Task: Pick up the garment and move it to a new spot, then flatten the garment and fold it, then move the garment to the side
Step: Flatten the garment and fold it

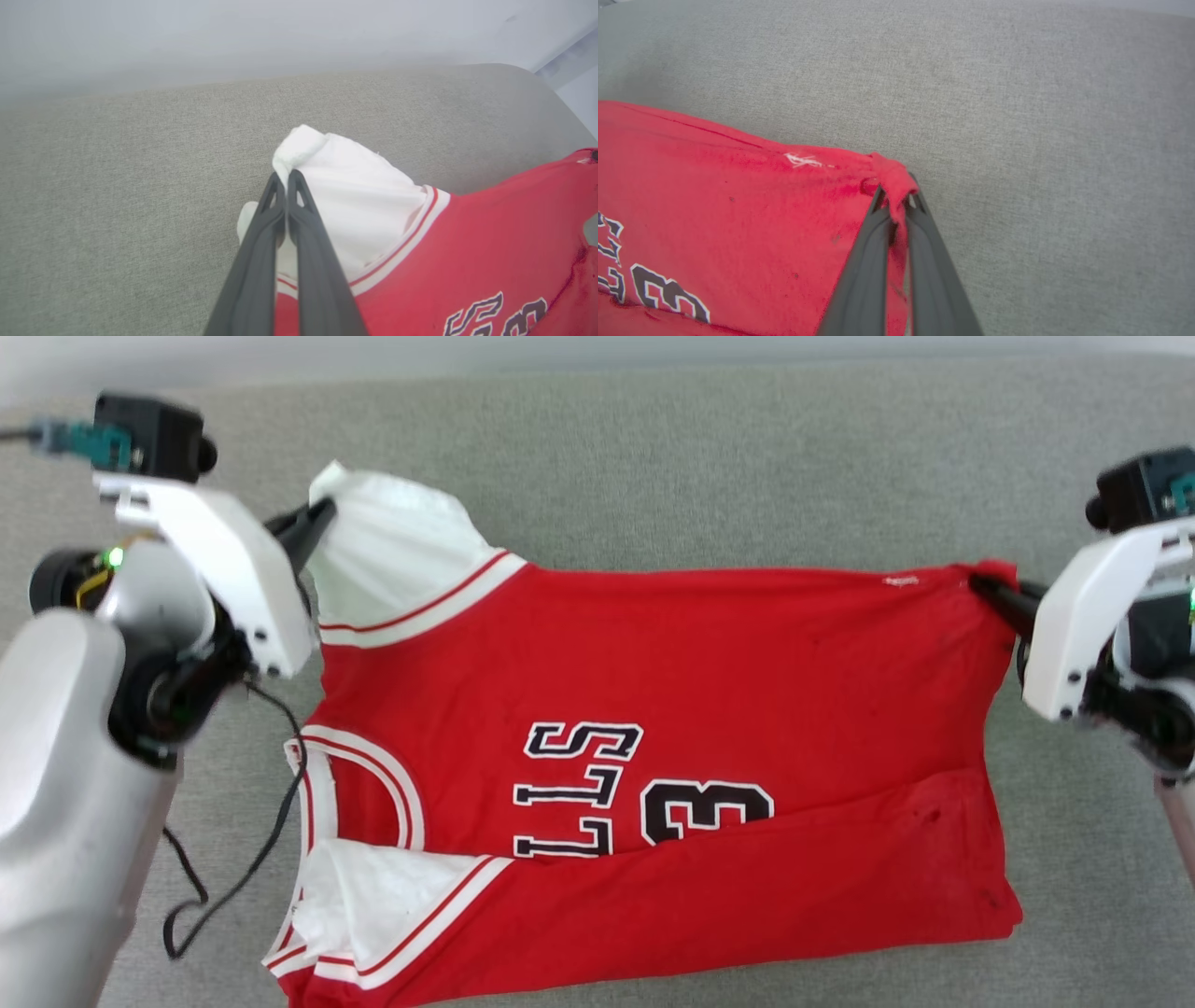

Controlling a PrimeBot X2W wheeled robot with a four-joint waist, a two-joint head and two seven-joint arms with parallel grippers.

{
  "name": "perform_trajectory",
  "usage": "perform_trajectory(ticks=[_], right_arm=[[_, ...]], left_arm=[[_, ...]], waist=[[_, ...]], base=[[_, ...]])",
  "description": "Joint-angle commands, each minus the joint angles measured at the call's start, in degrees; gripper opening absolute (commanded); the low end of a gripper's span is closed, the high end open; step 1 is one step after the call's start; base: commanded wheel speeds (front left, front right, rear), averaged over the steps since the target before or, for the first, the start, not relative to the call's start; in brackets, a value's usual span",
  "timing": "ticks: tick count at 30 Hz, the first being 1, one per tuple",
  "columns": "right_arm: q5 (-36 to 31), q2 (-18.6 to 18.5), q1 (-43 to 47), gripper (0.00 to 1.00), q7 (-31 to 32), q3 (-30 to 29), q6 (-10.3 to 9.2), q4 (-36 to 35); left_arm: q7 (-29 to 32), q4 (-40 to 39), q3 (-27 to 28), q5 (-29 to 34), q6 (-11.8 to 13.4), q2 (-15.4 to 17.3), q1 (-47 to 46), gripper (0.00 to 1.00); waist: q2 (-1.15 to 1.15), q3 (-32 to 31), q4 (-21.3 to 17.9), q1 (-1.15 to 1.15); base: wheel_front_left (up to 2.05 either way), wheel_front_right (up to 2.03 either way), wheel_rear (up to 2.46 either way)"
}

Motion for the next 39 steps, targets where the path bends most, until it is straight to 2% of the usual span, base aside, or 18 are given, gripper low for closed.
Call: perform_trajectory(ticks=[1,4,5,8,15,16,17,18,19,24,30,31,39], right_arm=[[-0.5,0.1,2.1,0.0,-0.6,-0.6,-0.04,-1.1],[-1.1,1.0,7.5,0.0,-1.6,-2.4,-0.04,-4.0],[-1.8,2.0,13.2,0.0,-2.5,-4.3,-0.05,-5.8],[-2.4,3.4,18.6,0.0,-3.7,-6.4,-0.05,-6.6],[-3.0,6.7,28.1,0.01,-7.2,-10.8,-0.05,-5.1],[-3.1,7.2,29.1,0.19,-7.6,-11.0,-0.05,-4.9],[-3.0,7.7,30.1,0.48,-8.1,-11.5,-0.05,-4.4],[-2.8,8.0,31.1,1.0,-8.2,-11.6,-0.05,-3.9],[-2.5,8.5,32.0,1.0,-8.6,-11.7,-0.05,-3.6],[-2.7,8.8,34.9,1.0,-11.0,-12.3,-0.06,-4.2],[-2.8,7.4,35.3,1.0,-9.8,-14.3,-0.04,-10.1],[-2.8,7.4,35.3,1.0,-9.8,-14.3,-0.04,-10.1],[-4.4,6.6,34.0,1.0,1.5,-21.3,-0.04,-16.1]], left_arm=[[-1.1,-1.3,0.6,-0.6,0.5,0.6,2.3,0.0],[-3.9,-4.8,2.3,-1.4,2.2,1.5,9.2,0.0],[-6.2,-8.3,3.3,-1.9,4.4,1.9,16.9,0.0],[-7.8,-10.8,3.9,-2.9,6.7,1.5,24.8,0.0],[-9.6,-11.6,3.0,-5.8,9.5,-1.8,37.5,0.0],[-10.0,-11.3,3.0,-6.3,9.6,-2.4,38.6,0.0],[-10.3,-10.9,2.9,-7.0,9.6,-3.2,39.7,0.0],[-10.3,-10.4,2.7,-7.5,9.4,-3.8,40.8,0.37],[-10.5,-9.9,2.4,-7.7,9.3,-4.2,41.6,1.0],[-15.0,-8.2,2.9,-7.0,8.3,-5.8,43.2,1.0],[-23.7,-9.9,4.9,-2.6,10.9,-6.5,42.2,1.0],[-23.7,-9.9,4.9,-2.6,10.9,-6.5,42.2,1.0],[-34.3,-15.7,5.1,4.9,12.7,-7.1,39.8,1.0]], waist=[[0.0,-1.9,0.5,0.01],[0.0,-4.0,0.6,0.01],[0.0,-5.6,0.8,0.01],[0.0,-6.8,1.2,0.01],[0.0,-8.0,2.1,0.01],[0.0,-8.2,2.0,0.01],[0.0,-8.4,2.0,0.01],[0.0,-8.6,2.0,0.01],[0.0,-8.9,2.0,0.01],[0.0,-10.4,1.1,0.01],[0.0,-13.2,0.2,0.01],[0.0,-13.2,0.2,0.01],[0.0,-14.7,0.9,0.01]], base=[[0.0,0.0,0.0],[0.0,0.0,0.0],[0.0,0.0,0.0],[0.0,0.0,0.0],[0.0,0.0,0.0],[0.0,0.0,0.0],[0.0,0.0,0.0],[0.0,0.0,0.0],[0.0,0.0,0.0],[0.0,0.0,0.0],[0.0,0.0,0.0],[0.0,0.0,0.0],[0.0,0.0,0.0]])
